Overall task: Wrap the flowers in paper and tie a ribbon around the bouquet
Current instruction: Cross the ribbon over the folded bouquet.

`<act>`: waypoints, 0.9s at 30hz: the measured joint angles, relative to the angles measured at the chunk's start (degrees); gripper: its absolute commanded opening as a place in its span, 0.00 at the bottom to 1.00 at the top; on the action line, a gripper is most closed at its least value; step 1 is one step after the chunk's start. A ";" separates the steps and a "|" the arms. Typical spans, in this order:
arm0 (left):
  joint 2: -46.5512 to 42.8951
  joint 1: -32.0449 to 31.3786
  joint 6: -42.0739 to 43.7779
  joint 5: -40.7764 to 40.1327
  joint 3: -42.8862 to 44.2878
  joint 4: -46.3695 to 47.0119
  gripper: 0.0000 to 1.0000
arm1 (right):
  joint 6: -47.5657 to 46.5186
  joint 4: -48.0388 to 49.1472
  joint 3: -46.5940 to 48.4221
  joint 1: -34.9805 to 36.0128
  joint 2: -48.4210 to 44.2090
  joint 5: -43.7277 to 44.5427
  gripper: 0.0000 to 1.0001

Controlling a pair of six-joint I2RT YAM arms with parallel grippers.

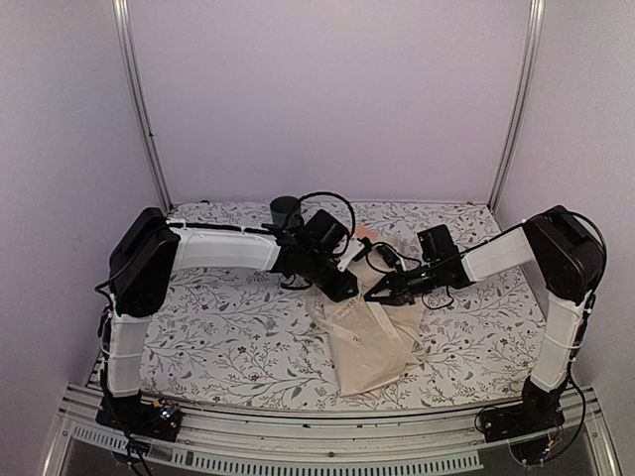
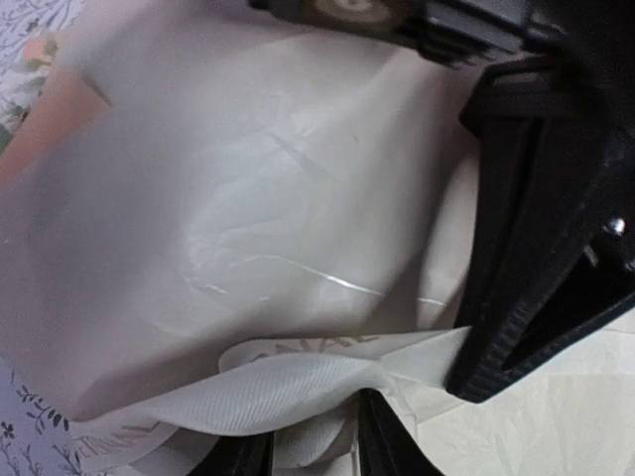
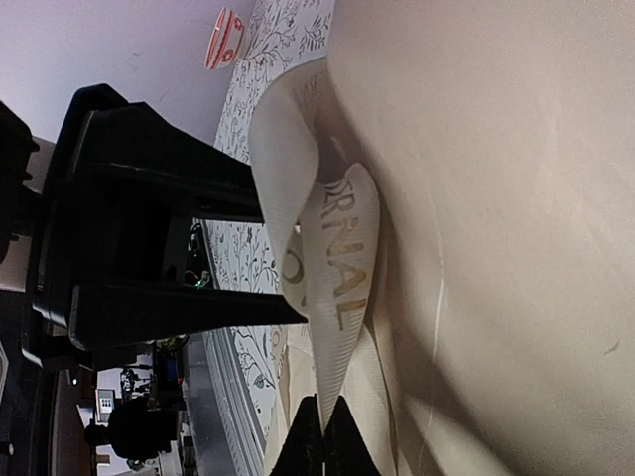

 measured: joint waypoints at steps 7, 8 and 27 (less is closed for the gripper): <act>-4.44 -0.13 -3.17 -2.45 -5.35 2.99 0.32 | -0.24 -0.31 0.07 0.00 0.00 0.00 0.01; -6.05 -0.13 -3.50 -2.43 -6.86 3.41 0.36 | -0.28 -0.35 0.11 0.00 0.00 -0.02 0.01; -3.41 -0.09 -5.66 -4.52 -6.34 4.76 0.00 | -0.04 -2.93 1.62 0.00 -1.60 1.53 0.34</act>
